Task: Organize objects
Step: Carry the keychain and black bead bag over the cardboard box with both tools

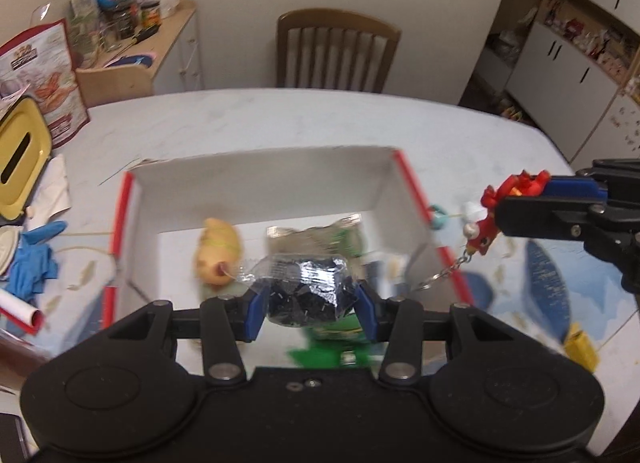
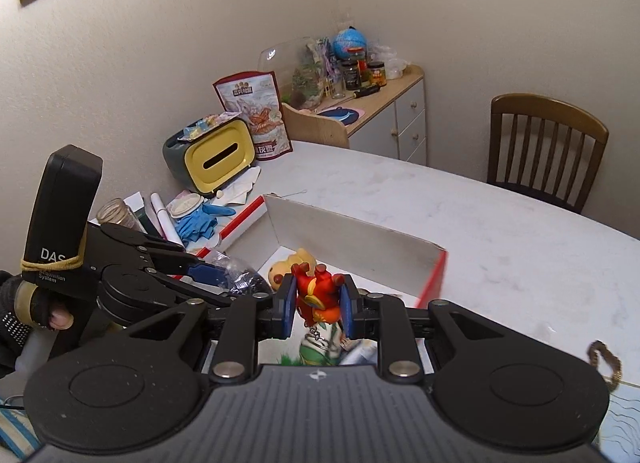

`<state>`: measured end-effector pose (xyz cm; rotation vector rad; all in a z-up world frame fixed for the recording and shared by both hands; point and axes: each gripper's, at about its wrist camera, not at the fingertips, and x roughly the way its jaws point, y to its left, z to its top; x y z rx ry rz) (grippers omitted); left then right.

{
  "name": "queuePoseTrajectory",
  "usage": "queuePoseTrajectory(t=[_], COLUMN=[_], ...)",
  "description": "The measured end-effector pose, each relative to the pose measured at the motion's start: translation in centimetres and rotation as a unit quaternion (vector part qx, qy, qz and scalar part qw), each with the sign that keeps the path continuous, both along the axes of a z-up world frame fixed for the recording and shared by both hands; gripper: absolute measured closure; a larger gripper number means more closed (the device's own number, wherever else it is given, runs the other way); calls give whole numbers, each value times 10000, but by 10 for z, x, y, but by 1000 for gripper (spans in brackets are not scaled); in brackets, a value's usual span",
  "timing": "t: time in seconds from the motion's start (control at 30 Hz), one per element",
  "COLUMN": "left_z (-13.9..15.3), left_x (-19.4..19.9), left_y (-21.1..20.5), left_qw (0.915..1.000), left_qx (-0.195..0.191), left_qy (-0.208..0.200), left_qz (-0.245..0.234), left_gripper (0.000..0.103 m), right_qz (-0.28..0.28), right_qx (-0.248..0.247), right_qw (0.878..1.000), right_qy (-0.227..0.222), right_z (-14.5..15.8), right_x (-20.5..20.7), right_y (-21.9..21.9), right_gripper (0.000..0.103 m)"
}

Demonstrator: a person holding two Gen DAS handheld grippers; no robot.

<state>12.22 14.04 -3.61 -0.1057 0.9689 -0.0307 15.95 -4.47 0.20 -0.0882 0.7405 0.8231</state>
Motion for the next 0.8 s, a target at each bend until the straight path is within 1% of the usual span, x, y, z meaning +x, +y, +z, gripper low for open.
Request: queuePoseTrajectory(t=[0.2, 0.43, 0.63, 0.8], left_z=[-25, -50, -64, -72], left_x=[15, 27, 34, 37], left_y=[31, 50, 48, 40], left_qw=[9992, 9971, 9952, 9930], left_qx=[132, 222, 315, 454], left_qy=[380, 726, 906, 1025], left_qz=[65, 15, -173, -370], left_gripper=[58, 58, 58, 58], right_qz=[-97, -126, -117, -194], right_qx=[-78, -300, -607, -768], right_qw=[9993, 9959, 9927, 9902], right_qy=[367, 848, 1037, 1146], right_z=[-26, -67, -92, -103], right_x=[16, 22, 22, 23], right_y=[36, 57, 67, 69], right_gripper=[81, 81, 81, 81])
